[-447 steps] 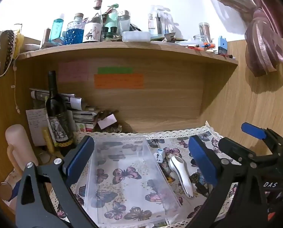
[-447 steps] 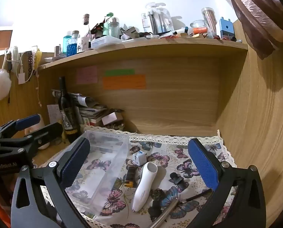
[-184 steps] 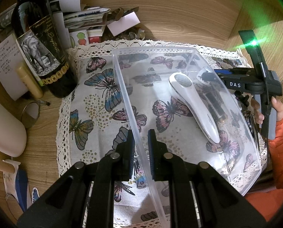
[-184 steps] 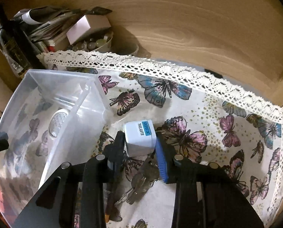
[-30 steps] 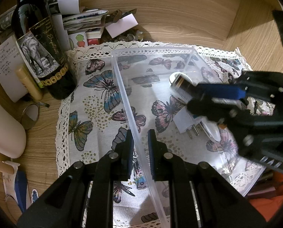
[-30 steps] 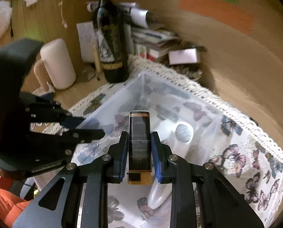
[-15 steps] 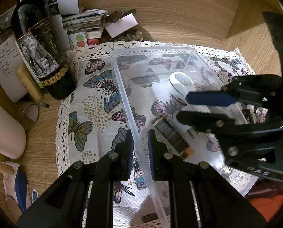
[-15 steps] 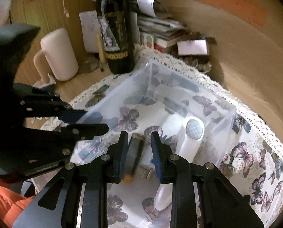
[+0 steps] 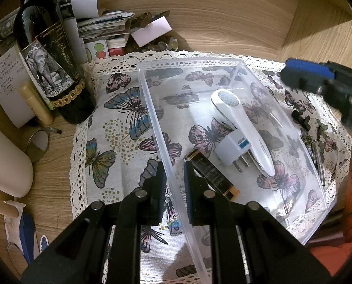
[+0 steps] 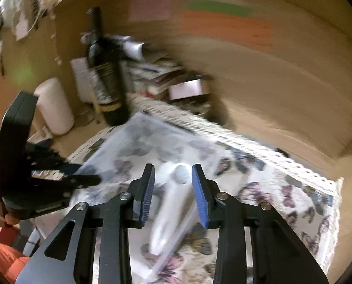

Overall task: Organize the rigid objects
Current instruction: 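Grasp the black-and-gold case with the right tool and drop it in the box, then grasp the keys with the right tool and release them into the box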

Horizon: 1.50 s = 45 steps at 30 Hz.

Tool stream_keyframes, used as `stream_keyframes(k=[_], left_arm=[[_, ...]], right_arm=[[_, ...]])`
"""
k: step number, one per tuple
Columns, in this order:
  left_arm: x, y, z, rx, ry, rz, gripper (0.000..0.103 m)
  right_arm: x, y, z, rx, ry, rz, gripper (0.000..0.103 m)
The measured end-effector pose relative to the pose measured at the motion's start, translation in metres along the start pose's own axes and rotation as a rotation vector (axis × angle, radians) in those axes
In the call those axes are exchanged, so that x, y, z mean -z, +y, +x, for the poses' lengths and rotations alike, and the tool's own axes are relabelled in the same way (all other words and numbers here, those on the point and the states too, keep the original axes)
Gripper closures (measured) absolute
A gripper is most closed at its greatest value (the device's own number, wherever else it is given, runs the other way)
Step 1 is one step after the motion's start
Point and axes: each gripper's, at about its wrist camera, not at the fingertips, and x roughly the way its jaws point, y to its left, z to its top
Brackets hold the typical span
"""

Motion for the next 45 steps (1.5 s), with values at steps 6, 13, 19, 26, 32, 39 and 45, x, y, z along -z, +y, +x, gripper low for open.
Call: stream_keyframes(k=[6,13,19,26,32,39,45], left_arm=[[0.000,0.000,0.000,0.001,0.000,-0.001,0.089],[0.000,0.000,0.000,0.001,0.000,0.000,0.089],[0.000,0.001,0.000,0.006,0.000,-0.009,0.089],[-0.001,0.003,0.000,0.008,0.000,-0.010,0.089],[-0.001,0.003,0.000,0.008,0.000,-0.009,0.089],[-0.001,0.003,0.000,0.008,0.000,-0.009,0.089],[-0.001,0.003,0.000,0.009,0.000,-0.011,0.089]], right_arm=[[0.005,-0.037,-0.006,0.084,0.005,0.080,0.070],[0.025,-0.063,0.017,0.135,0.103,0.114,0.070],[0.043,-0.080,0.045,0.147,0.197,0.149,0.070],[0.051,-0.089,0.081,0.139,0.294,0.171,0.070],[0.052,-0.094,0.095,0.153,0.313,0.177,0.070],[0.050,-0.091,0.091,0.129,0.292,0.163,0.082],[0.038,-0.078,0.064,0.162,0.205,0.140,0.082]])
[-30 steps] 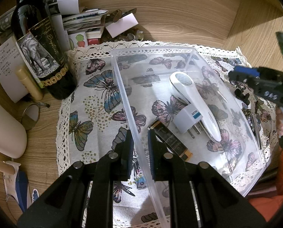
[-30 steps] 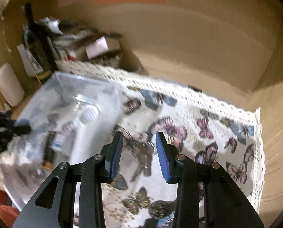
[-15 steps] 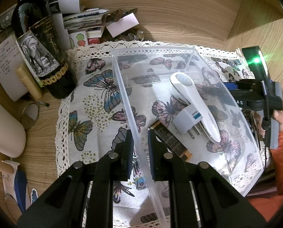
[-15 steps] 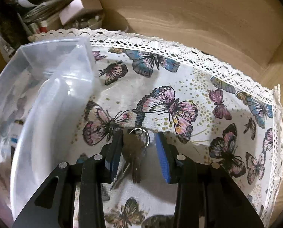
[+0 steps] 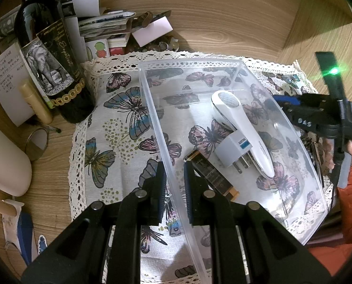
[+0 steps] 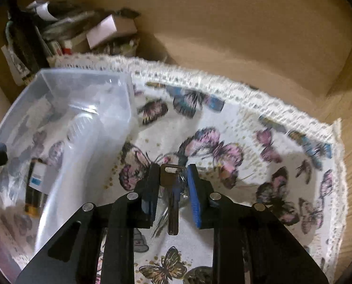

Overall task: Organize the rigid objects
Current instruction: 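Grasp the keys with the right tool and release them into the box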

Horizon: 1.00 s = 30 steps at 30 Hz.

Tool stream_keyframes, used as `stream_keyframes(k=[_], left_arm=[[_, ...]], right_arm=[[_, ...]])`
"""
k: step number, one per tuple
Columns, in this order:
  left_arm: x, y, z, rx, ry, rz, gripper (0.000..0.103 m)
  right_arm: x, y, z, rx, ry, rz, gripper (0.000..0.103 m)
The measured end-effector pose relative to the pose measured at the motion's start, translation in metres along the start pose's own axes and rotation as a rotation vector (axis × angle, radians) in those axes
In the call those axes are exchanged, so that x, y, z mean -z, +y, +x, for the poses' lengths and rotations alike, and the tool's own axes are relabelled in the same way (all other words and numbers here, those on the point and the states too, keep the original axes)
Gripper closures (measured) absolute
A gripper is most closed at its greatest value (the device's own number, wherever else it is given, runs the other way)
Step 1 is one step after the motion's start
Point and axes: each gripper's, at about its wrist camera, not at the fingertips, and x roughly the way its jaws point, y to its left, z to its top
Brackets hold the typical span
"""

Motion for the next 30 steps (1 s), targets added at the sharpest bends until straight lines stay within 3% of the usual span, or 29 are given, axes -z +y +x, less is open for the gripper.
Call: stream_keyframes(k=[17,24,30], left_arm=[[0.000,0.000,0.000,0.001,-0.001,-0.001,0.089],[0.000,0.000,-0.001,-0.002,0.001,0.000,0.089],[0.000,-0.001,0.000,-0.004,0.002,0.000,0.089]], right_arm=[[-0.018,0.017,-0.079,-0.062,-0.268,0.000,0.082],[-0.015,0.048,-0.105,-0.139,-0.315,-0.069,0.082],[-0.007,0.070,-0.109,-0.190,-0.299,-0.112,0.082]])
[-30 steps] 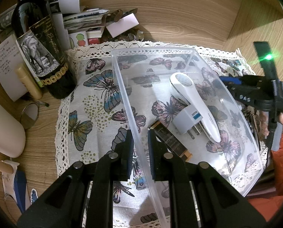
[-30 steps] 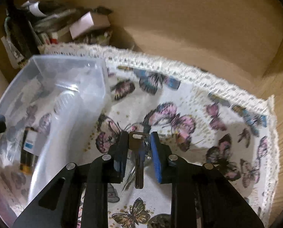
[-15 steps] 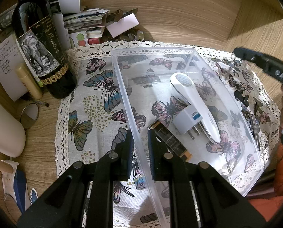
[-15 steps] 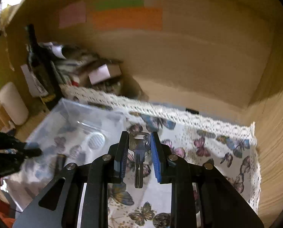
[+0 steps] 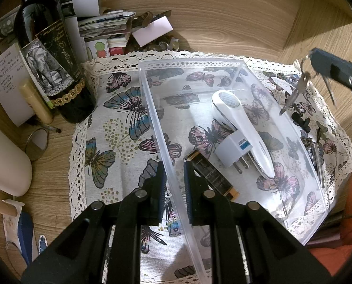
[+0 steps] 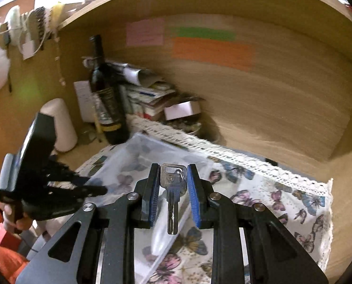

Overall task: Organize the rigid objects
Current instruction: 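Grasp the keys with the right tool and release them into the box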

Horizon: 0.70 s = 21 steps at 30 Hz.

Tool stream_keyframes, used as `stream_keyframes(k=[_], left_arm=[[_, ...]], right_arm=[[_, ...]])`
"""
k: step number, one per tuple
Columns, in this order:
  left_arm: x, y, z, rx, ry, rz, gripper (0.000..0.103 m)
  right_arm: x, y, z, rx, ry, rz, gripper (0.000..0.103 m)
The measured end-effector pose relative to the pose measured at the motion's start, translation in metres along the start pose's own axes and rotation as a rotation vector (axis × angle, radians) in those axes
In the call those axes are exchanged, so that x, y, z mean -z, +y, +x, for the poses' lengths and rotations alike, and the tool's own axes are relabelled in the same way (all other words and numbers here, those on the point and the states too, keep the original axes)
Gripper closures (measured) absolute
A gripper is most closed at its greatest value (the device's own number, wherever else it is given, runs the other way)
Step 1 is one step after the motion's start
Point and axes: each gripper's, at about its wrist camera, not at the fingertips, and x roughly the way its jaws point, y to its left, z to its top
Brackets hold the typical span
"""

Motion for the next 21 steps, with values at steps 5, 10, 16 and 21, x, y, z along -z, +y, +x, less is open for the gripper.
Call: stream_keyframes(k=[5,10,16,21], left_arm=[[0.000,0.000,0.000,0.000,0.000,0.001,0.089],[0.000,0.000,0.000,-0.001,0.000,0.002,0.089],[0.000,0.000,0.000,-0.004,0.002,0.008,0.089],[0.000,-0.001,0.000,-0.003,0.000,0.008,0.089]], right_arm=[[0.010,0.012,0.010,-0.034,0.048,-0.015,0.082],[0.024,0.021,0.022,-0.067,0.127,-0.029,0.082],[0.038,0.028,0.033,-0.071,0.198,-0.064,0.088],[0.039,0.029,0.039,-0.081,0.221,-0.064,0.089]])
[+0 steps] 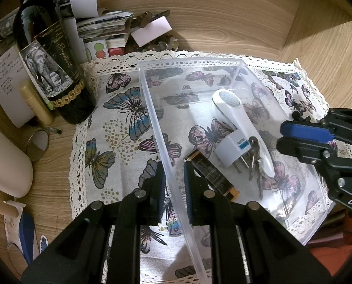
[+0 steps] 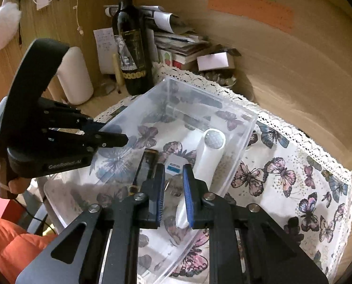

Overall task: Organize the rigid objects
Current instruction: 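Grasp the keys with the right tool and release them into the box, then move the open right tool back toward the remaining items on the cloth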

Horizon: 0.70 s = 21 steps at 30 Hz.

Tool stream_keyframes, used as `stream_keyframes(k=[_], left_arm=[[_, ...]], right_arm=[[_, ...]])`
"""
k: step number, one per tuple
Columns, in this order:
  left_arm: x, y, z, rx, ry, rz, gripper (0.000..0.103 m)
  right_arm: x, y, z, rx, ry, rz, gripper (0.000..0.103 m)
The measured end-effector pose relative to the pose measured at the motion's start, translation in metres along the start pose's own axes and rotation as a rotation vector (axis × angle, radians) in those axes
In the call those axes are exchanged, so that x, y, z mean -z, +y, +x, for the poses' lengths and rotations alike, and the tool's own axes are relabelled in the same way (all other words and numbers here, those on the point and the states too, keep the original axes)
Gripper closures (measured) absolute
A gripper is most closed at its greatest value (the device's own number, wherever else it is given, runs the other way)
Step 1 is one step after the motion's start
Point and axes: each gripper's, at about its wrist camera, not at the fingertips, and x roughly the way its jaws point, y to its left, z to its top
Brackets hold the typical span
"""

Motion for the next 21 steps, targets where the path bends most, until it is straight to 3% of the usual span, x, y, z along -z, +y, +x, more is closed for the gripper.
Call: stream_keyframes(k=[4,10,18,21], left_arm=[[0.000,0.000,0.000,0.001,0.000,0.001,0.089],[0.000,0.000,0.000,0.001,0.000,-0.001,0.089],[0.000,-0.001,0.000,0.000,-0.001,0.002,0.089],[0.000,0.000,0.000,-0.001,-0.001,0.003,0.089]], right_arm=[[-0.003,0.001,0.003,0.002,0.002,-0.001,0.089],[-0.005,-0.013,-0.016,0.053,-0.065,0.061,0.087],[0.001,-0.054,-0.057,0.207,-0.150,0.199,0.049],[0.009,-0.069,-0.065,0.274,-0.158,0.246,0.047]])
